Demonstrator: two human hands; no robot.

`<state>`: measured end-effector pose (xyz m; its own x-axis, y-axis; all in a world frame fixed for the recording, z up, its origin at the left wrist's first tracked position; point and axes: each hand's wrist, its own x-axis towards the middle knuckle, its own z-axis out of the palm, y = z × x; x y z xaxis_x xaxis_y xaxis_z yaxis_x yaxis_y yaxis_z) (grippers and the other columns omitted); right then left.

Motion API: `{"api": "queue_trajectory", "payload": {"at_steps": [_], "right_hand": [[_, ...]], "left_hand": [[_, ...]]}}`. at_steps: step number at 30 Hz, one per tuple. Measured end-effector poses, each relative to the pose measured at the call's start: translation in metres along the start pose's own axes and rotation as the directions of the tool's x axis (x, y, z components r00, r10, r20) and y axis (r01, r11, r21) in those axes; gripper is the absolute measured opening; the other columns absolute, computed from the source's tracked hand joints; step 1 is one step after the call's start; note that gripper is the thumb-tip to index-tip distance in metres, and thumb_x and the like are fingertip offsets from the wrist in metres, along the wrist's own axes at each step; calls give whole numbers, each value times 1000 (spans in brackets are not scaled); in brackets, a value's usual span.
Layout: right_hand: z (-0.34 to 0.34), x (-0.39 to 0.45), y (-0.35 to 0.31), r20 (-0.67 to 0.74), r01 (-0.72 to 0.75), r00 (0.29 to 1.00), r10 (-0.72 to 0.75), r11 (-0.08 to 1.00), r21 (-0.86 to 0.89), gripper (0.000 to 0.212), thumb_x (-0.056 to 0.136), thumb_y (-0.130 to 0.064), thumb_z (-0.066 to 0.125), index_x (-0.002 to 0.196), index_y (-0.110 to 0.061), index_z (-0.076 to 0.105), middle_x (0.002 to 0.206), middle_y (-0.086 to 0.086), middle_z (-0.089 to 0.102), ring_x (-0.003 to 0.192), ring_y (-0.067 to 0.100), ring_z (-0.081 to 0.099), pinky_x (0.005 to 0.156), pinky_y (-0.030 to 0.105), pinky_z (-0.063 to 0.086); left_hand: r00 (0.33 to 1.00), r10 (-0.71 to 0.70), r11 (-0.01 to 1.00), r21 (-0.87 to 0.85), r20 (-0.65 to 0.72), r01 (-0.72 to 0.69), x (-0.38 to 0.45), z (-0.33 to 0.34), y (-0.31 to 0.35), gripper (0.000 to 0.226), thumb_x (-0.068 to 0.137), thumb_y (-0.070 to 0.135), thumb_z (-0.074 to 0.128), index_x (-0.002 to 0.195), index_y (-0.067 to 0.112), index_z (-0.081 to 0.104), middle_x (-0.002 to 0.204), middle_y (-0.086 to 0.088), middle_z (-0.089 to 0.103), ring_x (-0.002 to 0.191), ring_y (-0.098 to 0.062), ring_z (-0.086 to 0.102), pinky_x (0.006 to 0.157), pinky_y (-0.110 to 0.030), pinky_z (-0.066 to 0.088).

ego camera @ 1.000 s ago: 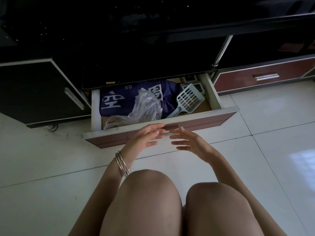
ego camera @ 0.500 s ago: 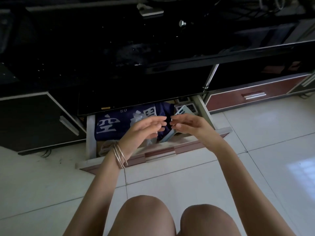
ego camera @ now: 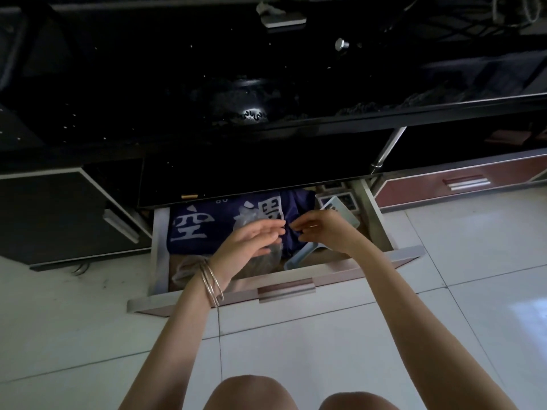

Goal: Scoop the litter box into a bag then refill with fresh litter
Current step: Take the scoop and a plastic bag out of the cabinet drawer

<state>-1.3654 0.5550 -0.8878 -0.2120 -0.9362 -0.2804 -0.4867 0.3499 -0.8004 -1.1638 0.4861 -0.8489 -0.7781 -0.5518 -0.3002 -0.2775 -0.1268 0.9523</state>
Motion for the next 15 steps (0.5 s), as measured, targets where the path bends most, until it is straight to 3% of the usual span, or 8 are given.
{"api": "queue_trajectory", "payload": {"at_steps": [3,7,9,12,15], "right_hand": [[-4,14,9,-56,49,997,-58,986,-162,31,80,4,66,109,-7,67,114,13,65,102,24,61,95,29,47],[-19,23,20,-121,24,989,-83,906,-423,33,85,-2,62,115,-15,65,121,4,63,109,22,58,84,9,30],[-24,27,27,-115,3,991,-68,871,-491,37,86,3,56,116,-17,65,124,3,62,113,21,55,89,13,32],[-25,33,36,-75,12,995,-71,798,-602,34,88,-4,55,113,-25,66,125,-2,59,122,20,46,98,32,31],[-25,38,38,-86,16,992,-88,786,-618,26,89,-13,57,108,-25,68,119,-5,60,124,18,39,95,35,23]], "left_hand": [[1000,-10,1000,-13,-3,10,5,-2,-4,24,93,21,48,111,31,60,115,7,64,109,-8,60,98,-31,47],[999,-41,999,-22,14,42,14,3,-7,27,93,19,48,116,25,59,116,5,63,109,-7,60,98,-31,46],[999,-44,999,-25,12,44,19,7,-7,27,93,18,48,117,24,59,116,5,63,107,-7,60,98,-29,47],[999,-47,999,-19,20,47,27,10,-7,27,93,19,48,117,23,59,116,6,63,108,-7,60,97,-28,47],[999,-49,998,-25,21,50,32,12,-7,27,93,18,48,117,23,58,117,5,63,109,-6,59,97,-28,47]]}}
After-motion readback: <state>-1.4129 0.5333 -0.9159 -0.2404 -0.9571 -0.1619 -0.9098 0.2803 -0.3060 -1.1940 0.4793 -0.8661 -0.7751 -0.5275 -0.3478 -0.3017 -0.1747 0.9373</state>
